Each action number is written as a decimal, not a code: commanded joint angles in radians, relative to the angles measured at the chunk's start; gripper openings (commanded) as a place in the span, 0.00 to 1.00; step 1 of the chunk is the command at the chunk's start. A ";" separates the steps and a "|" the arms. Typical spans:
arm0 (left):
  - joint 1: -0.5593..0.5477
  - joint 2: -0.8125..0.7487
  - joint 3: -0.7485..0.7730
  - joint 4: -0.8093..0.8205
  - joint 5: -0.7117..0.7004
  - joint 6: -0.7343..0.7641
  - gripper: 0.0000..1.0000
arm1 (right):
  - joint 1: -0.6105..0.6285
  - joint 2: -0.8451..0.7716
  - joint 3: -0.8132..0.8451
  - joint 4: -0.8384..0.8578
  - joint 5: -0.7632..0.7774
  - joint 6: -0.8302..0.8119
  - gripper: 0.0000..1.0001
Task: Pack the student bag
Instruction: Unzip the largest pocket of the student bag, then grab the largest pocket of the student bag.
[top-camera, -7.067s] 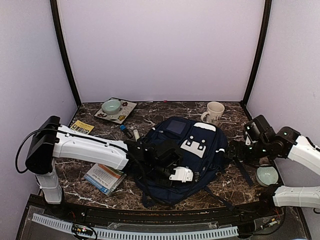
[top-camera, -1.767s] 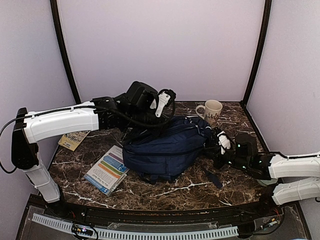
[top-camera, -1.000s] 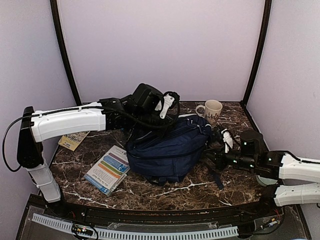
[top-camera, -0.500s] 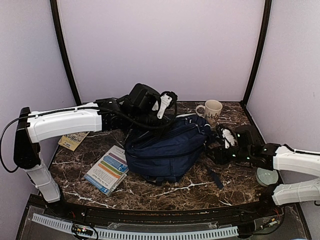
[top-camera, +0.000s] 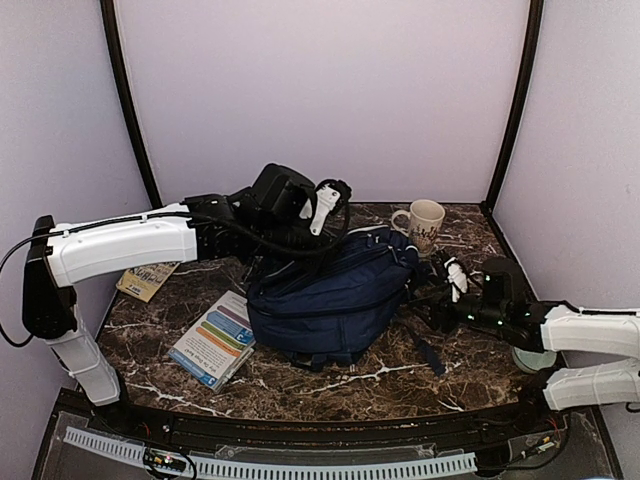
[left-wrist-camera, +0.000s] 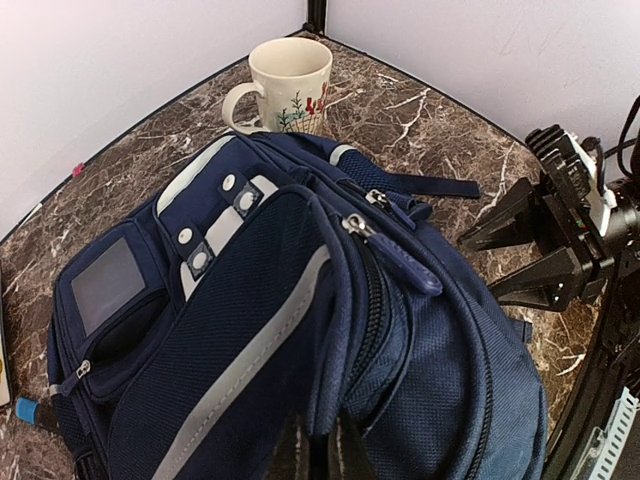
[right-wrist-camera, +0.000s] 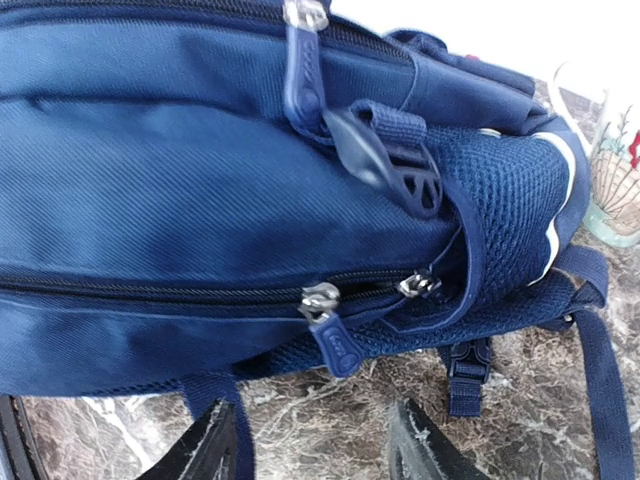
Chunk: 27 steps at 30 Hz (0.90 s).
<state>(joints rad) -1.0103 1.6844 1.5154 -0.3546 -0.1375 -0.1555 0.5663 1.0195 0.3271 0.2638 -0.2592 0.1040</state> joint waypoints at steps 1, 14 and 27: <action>0.013 -0.094 0.002 0.032 -0.018 -0.027 0.00 | -0.042 0.064 -0.011 0.130 -0.098 -0.058 0.54; 0.014 -0.113 -0.019 0.044 0.037 -0.015 0.00 | -0.081 0.184 -0.019 0.259 -0.185 -0.105 0.53; 0.013 -0.116 -0.014 0.027 0.067 -0.018 0.00 | -0.109 0.296 0.061 0.262 -0.284 -0.158 0.50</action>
<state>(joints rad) -1.0031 1.6539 1.4891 -0.3626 -0.0738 -0.1543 0.4732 1.2930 0.3450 0.4793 -0.4976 -0.0326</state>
